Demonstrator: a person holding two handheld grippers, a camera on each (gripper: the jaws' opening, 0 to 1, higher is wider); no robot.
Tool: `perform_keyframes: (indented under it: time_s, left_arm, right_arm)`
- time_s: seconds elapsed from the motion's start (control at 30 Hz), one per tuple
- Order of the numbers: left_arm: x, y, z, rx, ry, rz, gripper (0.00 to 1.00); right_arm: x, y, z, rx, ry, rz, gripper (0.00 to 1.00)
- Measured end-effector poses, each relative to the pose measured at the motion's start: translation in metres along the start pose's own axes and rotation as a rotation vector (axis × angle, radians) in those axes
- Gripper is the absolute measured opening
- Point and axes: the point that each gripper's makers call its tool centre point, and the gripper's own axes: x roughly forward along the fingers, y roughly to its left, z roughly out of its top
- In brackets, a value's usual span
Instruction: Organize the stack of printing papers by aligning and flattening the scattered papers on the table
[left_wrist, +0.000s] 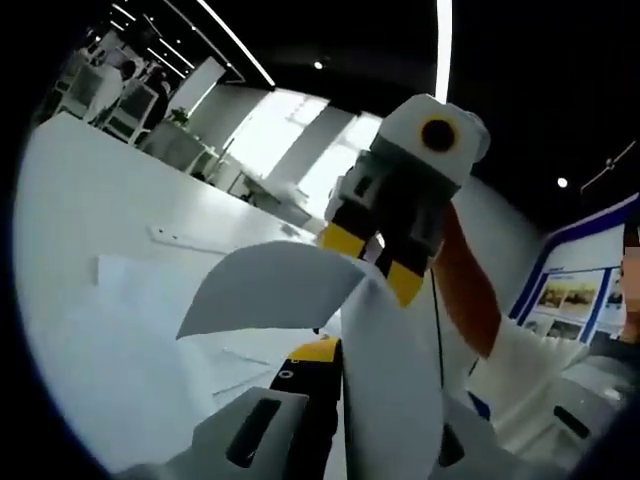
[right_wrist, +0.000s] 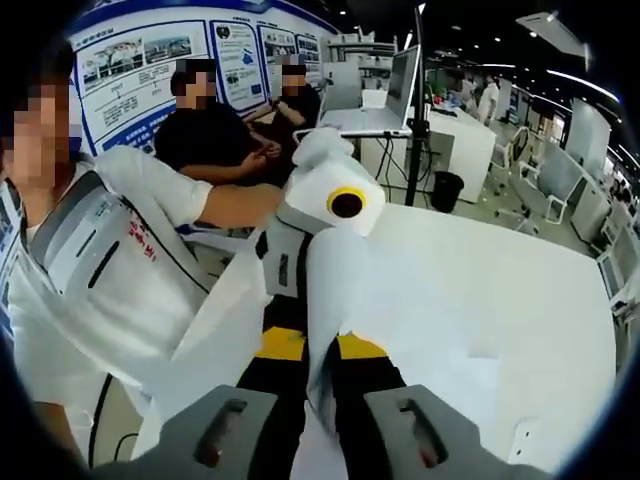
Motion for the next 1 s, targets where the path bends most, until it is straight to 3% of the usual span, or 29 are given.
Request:
perform_keyframes:
  time_s: [0.57,0.77,1.0]
  left_arm:
    - [0.003,0.007,-0.009,-0.013,0.023,0.028,0.06]
    - [-0.001,0.012,-0.010,-0.013,0.023,0.050,0.06]
    - [-0.005,0.016,-0.009,-0.035,0.003,0.062,0.06]
  right_arm:
    - [-0.009,-0.013,-0.008,0.116,-0.028,-0.060,0.18]
    - [-0.023,-0.023,-0.005,0.147,-0.062,-0.118,0.25]
    - [-0.035,-0.029,-0.018,0.232,-0.058,-0.168,0.32]
